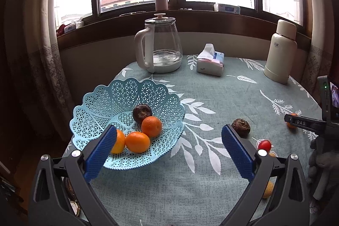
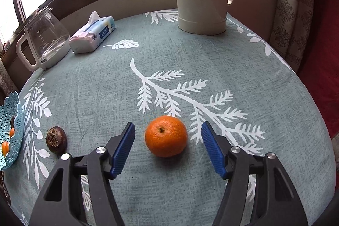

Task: Organize fruits
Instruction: 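Move the right tool to the loose tangerine and close on it, then close the left tool on the dark brown fruit while the right tool holds the tangerine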

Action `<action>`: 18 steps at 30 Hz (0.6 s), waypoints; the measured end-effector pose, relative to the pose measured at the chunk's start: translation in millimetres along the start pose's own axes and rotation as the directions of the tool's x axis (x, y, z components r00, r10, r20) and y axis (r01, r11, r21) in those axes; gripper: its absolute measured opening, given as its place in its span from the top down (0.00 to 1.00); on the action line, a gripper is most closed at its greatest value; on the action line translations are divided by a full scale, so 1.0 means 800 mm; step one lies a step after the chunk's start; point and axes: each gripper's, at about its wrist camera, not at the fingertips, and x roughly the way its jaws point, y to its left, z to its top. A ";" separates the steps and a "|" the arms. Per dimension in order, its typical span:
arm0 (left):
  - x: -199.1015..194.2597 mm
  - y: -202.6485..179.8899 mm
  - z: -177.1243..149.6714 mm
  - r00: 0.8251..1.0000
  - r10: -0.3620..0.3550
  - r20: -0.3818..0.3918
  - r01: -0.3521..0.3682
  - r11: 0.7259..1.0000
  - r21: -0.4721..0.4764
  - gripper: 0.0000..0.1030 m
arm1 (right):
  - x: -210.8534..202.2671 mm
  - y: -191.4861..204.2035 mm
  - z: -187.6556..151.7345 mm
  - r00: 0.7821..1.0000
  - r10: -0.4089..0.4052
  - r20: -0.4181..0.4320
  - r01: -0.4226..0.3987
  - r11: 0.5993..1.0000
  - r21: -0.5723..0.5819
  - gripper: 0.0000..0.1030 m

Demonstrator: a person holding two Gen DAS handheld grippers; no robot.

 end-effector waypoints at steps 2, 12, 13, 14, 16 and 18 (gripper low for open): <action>0.002 -0.003 0.001 1.000 -0.003 -0.005 0.003 1.000 0.001 0.03 | 0.007 0.003 0.000 1.000 -0.002 -0.018 0.002 1.000 -0.013 0.42; 0.019 -0.020 0.004 0.999 -0.033 -0.041 0.033 0.999 0.004 0.03 | 0.013 0.003 -0.001 1.000 -0.018 -0.023 0.017 0.999 -0.032 0.59; 0.021 -0.021 0.004 0.998 -0.035 -0.045 0.036 0.999 0.002 0.03 | 0.012 0.003 -0.001 1.000 -0.016 -0.020 0.015 0.999 -0.032 0.61; 0.023 -0.022 0.004 0.998 -0.038 -0.050 0.038 0.999 0.001 0.03 | 0.011 0.003 -0.002 1.000 -0.015 -0.017 0.015 0.999 -0.032 0.61; 0.027 -0.024 0.003 0.998 -0.040 -0.058 0.040 0.999 -0.001 0.03 | 0.010 0.003 -0.003 1.000 -0.010 -0.012 0.010 1.000 -0.028 0.61; 0.032 -0.025 0.004 0.997 -0.042 -0.067 0.042 0.999 -0.006 0.03 | 0.008 0.000 -0.003 1.000 0.001 -0.007 -0.001 1.000 -0.019 0.61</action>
